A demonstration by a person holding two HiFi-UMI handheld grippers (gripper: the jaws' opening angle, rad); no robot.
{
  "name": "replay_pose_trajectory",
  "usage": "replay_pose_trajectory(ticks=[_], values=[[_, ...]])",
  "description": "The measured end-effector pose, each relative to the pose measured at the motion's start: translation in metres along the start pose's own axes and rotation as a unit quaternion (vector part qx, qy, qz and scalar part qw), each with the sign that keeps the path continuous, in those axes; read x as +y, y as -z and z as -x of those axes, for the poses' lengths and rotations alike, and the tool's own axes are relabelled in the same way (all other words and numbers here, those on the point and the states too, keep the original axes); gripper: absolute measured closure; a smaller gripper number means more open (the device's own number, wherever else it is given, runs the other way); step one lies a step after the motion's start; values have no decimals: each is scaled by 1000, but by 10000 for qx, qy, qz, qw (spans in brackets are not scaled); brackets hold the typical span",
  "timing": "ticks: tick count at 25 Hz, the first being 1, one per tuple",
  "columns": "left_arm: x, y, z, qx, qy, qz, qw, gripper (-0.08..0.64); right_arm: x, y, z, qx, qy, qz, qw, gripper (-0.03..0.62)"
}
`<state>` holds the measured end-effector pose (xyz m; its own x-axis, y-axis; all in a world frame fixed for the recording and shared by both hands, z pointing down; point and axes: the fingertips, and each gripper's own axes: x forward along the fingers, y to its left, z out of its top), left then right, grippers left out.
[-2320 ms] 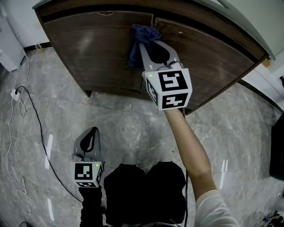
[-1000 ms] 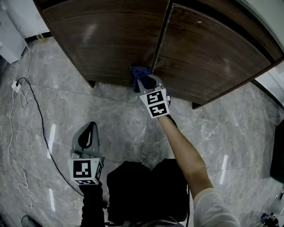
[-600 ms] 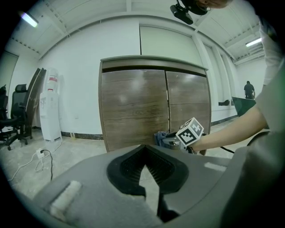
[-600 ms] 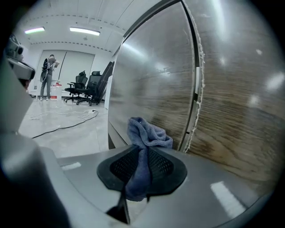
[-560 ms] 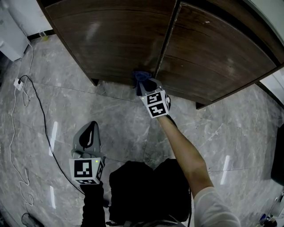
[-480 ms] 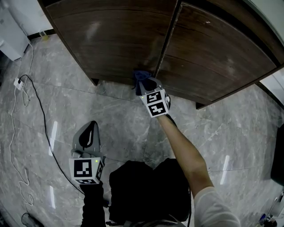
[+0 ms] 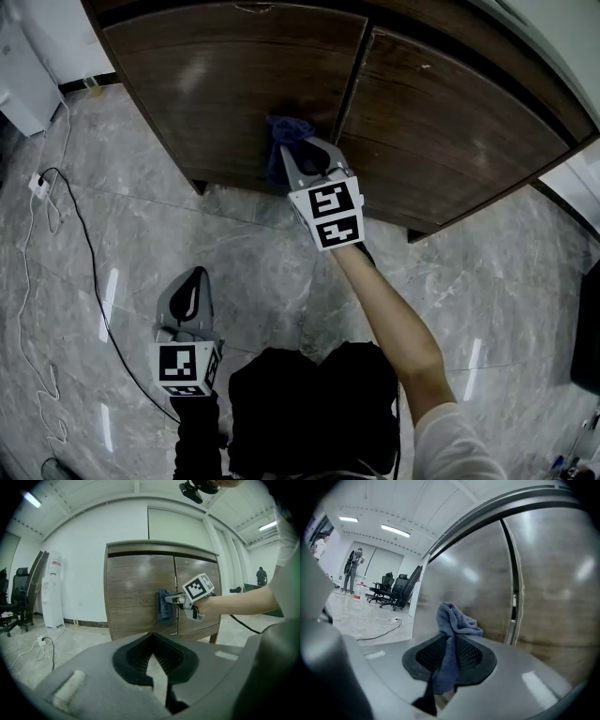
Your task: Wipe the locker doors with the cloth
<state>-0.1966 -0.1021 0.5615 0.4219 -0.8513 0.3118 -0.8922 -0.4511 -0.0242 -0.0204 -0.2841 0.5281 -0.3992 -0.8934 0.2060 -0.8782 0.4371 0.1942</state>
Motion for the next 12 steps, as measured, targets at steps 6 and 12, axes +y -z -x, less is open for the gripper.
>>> replay_pose_trajectory(ticks=[6,12], values=[[-4,-3,1,-21,29,20,10000,558,-13,-84,13,-557,-6,-52,9984,528],[-2,-7,4,-59,-1,0,10000,558,-21,-148,20,-894,-53,-43,9960,528]])
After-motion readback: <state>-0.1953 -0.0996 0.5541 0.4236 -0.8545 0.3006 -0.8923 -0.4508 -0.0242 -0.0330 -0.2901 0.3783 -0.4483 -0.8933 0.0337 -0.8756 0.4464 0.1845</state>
